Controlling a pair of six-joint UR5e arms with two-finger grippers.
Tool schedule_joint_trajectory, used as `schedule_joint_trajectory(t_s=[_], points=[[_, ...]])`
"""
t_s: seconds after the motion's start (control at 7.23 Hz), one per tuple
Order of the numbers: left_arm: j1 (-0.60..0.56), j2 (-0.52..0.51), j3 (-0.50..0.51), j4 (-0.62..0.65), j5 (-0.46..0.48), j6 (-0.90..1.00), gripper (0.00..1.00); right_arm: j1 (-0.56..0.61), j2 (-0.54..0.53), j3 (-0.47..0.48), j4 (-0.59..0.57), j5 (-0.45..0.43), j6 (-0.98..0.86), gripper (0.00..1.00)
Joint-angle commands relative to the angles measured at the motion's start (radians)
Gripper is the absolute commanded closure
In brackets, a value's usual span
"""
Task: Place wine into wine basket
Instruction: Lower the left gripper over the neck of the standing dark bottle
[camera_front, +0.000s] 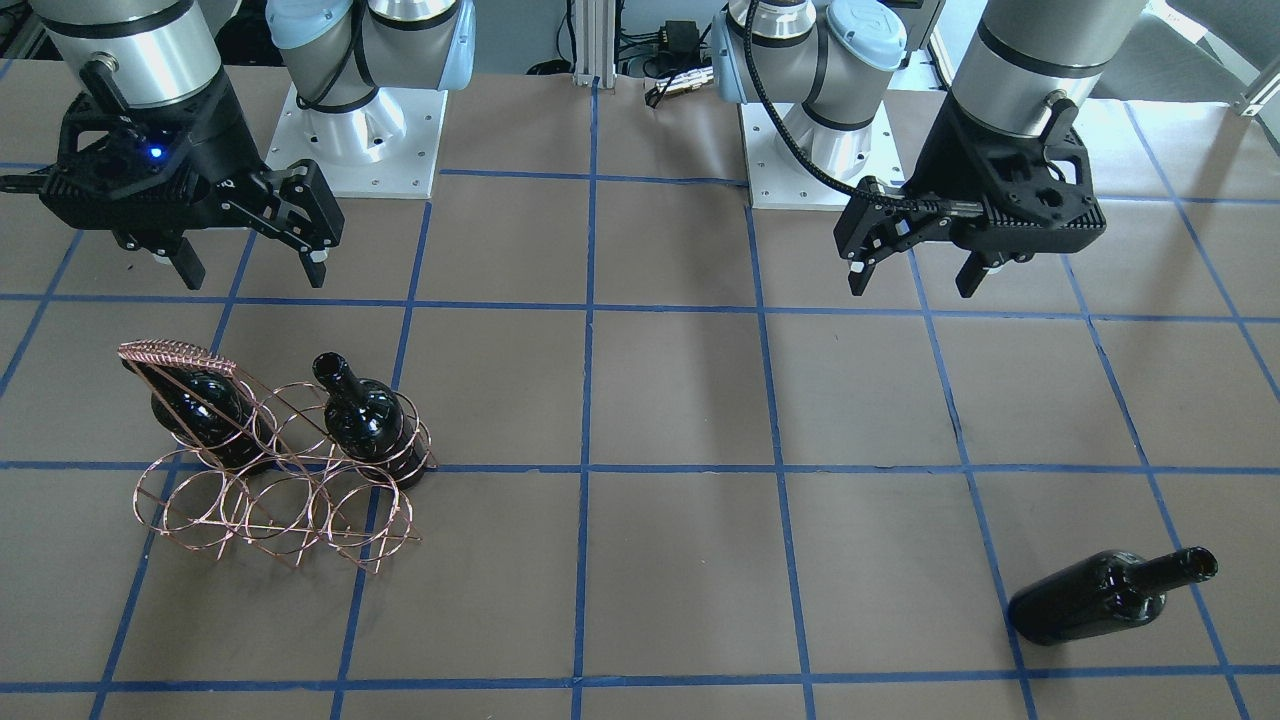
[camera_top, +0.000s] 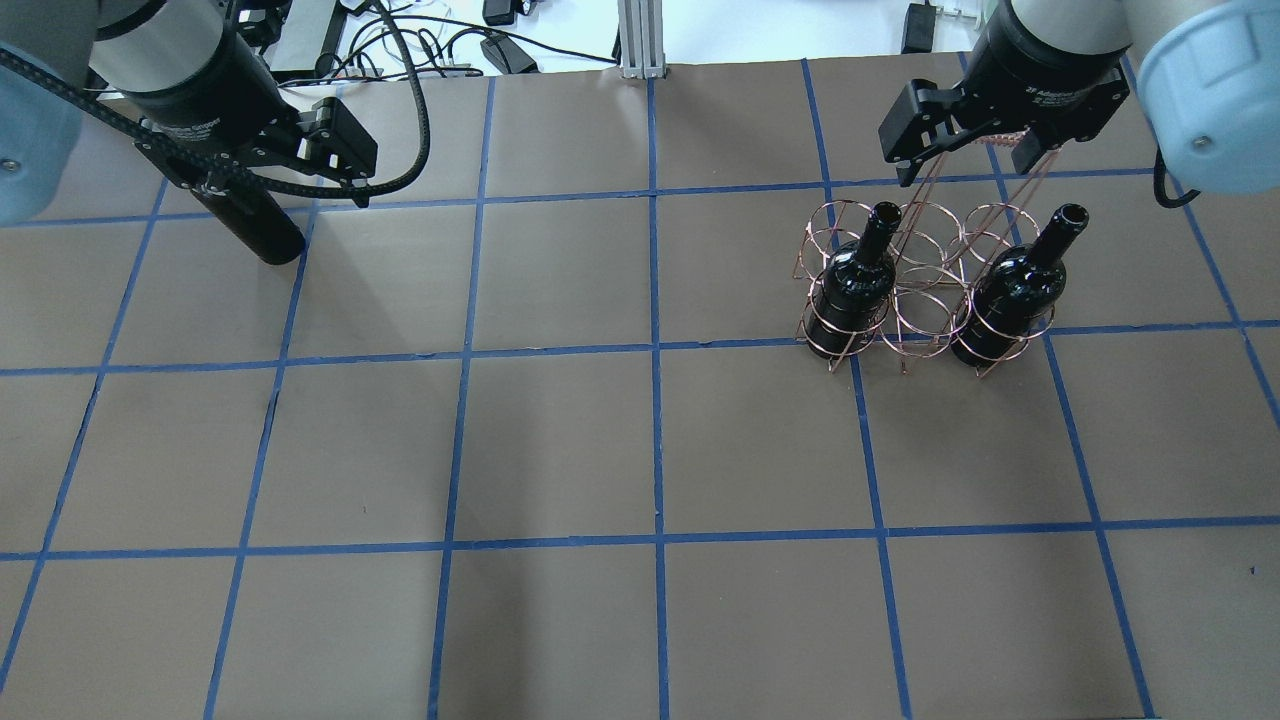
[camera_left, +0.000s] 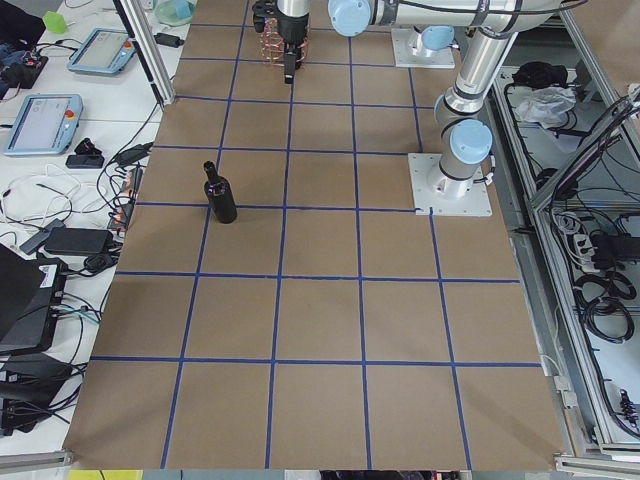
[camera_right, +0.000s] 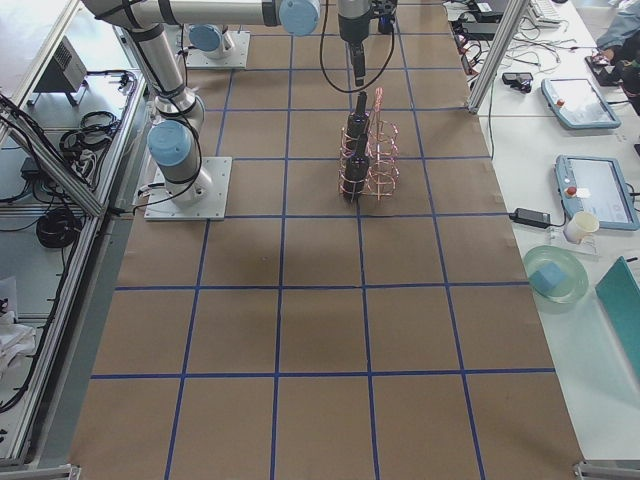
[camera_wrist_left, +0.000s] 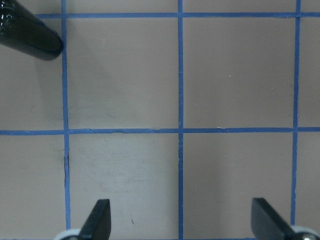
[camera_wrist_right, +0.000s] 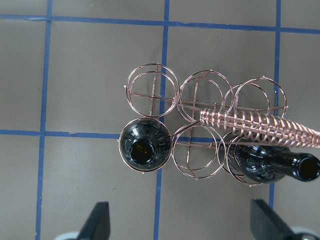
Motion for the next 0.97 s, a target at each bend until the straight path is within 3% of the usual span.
schedule_joint_trajectory(t_s=[0.0, 0.83], points=[[0.000, 0.008, -0.010, -0.006, 0.003, 0.000, 0.00, 0.000, 0.000, 0.000, 0.000, 0.000, 0.000, 0.00], [0.018, 0.005, -0.011, -0.058, 0.047, 0.000, 0.00, 0.000, 0.000, 0.000, 0.000, 0.000, -0.001, 0.00]])
